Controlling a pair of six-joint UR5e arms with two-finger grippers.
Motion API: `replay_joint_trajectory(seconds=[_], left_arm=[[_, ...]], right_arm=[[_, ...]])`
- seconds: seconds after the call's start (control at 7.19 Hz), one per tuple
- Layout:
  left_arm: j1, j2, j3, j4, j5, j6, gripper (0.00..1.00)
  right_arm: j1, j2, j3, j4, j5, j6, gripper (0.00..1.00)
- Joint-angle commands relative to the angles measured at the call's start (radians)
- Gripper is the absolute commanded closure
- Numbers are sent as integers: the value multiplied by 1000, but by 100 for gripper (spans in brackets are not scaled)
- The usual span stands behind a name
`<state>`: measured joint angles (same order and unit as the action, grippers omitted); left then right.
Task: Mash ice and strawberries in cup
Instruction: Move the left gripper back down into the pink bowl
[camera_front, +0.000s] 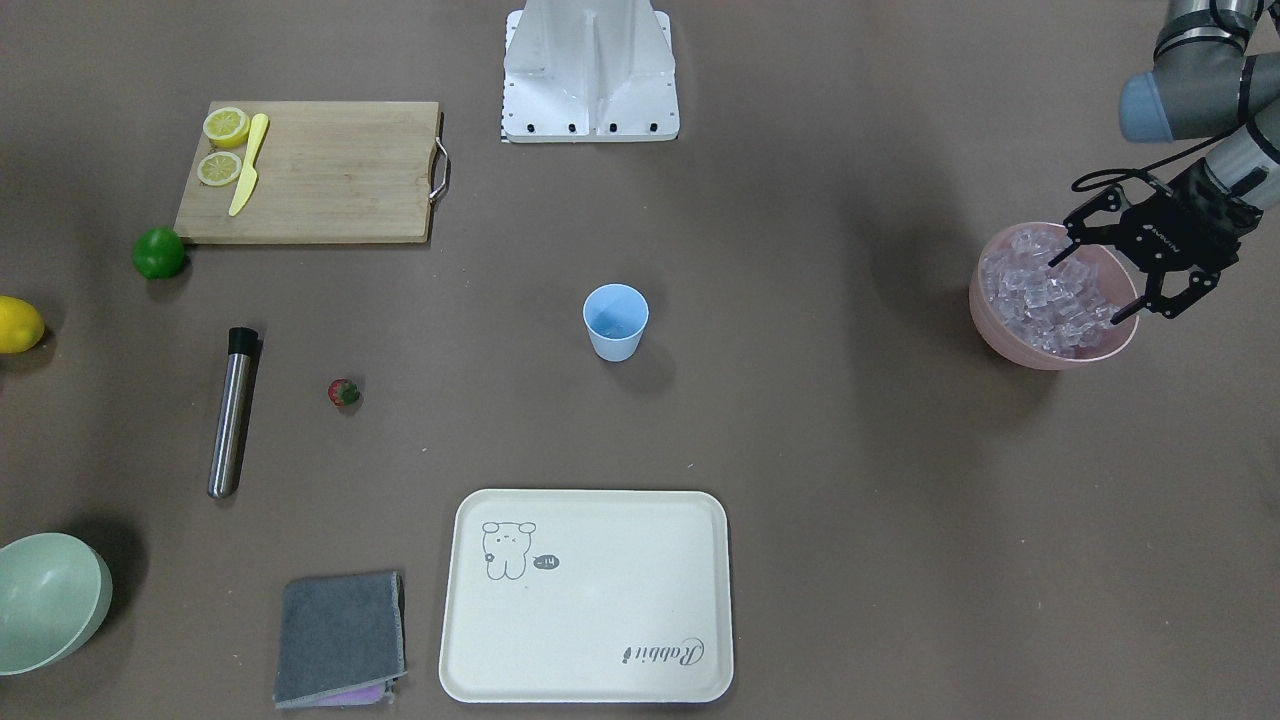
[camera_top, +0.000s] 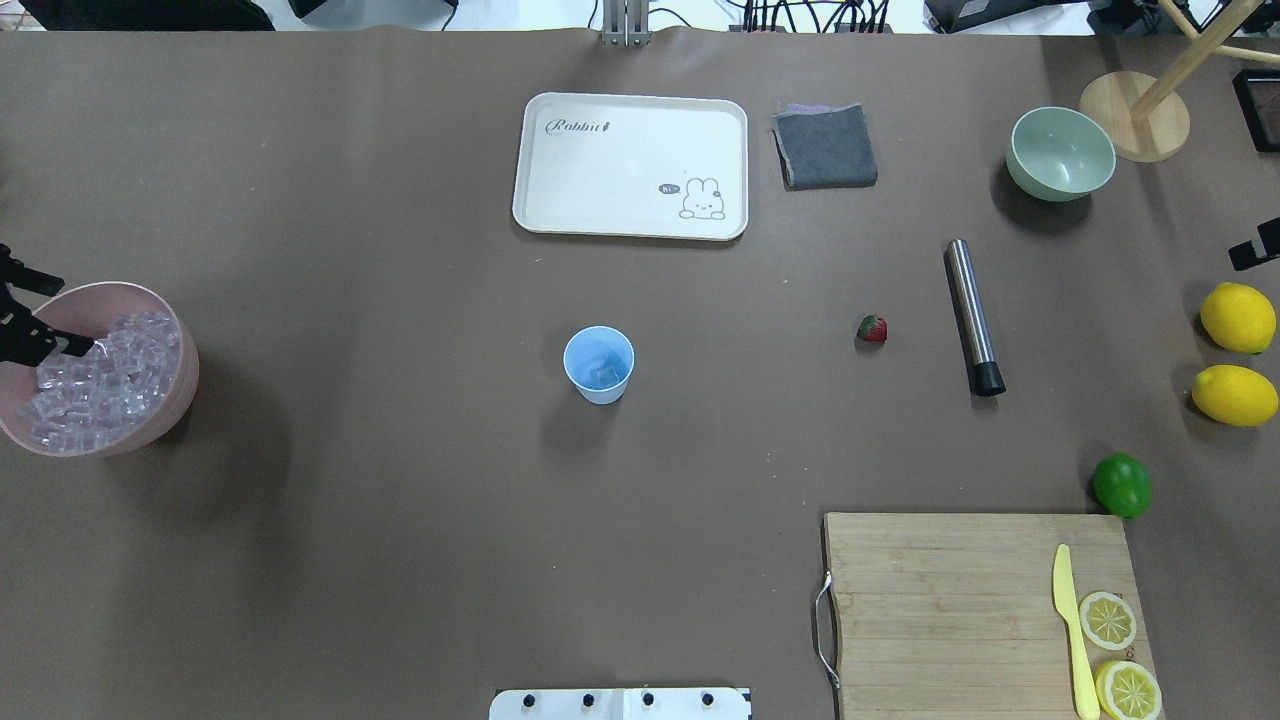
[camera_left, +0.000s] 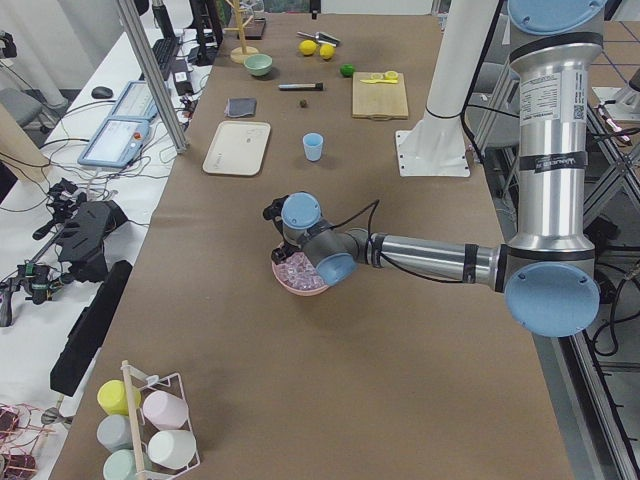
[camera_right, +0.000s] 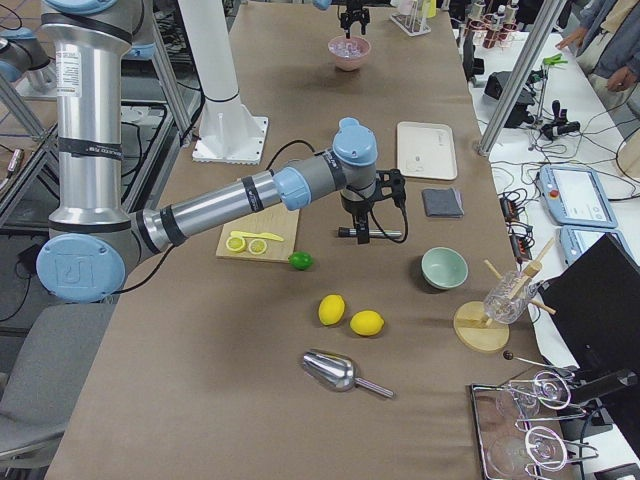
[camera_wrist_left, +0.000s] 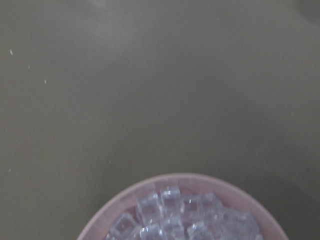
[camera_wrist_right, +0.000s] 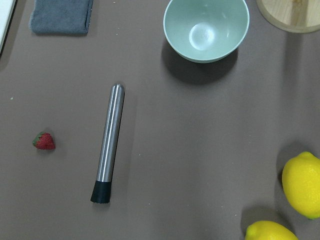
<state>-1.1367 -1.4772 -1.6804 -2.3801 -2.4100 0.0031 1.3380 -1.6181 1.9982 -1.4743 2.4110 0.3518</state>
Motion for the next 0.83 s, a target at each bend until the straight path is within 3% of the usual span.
replay_joint_trajectory(seconds=[0.0, 0.42, 0.56, 0.7], left_arm=[[12, 35, -1, -5, 12, 17, 3], [136, 14, 4, -4, 83, 14, 13], [143, 9, 8, -4, 84, 15, 21], [146, -9, 13, -2, 86, 15, 21]], right_arm=[[0, 12, -2, 0, -6, -2, 0], [3, 0, 2, 0, -7, -2, 0], [6, -12, 2, 0, -7, -2, 0], [6, -20, 2, 0, -6, -2, 0]])
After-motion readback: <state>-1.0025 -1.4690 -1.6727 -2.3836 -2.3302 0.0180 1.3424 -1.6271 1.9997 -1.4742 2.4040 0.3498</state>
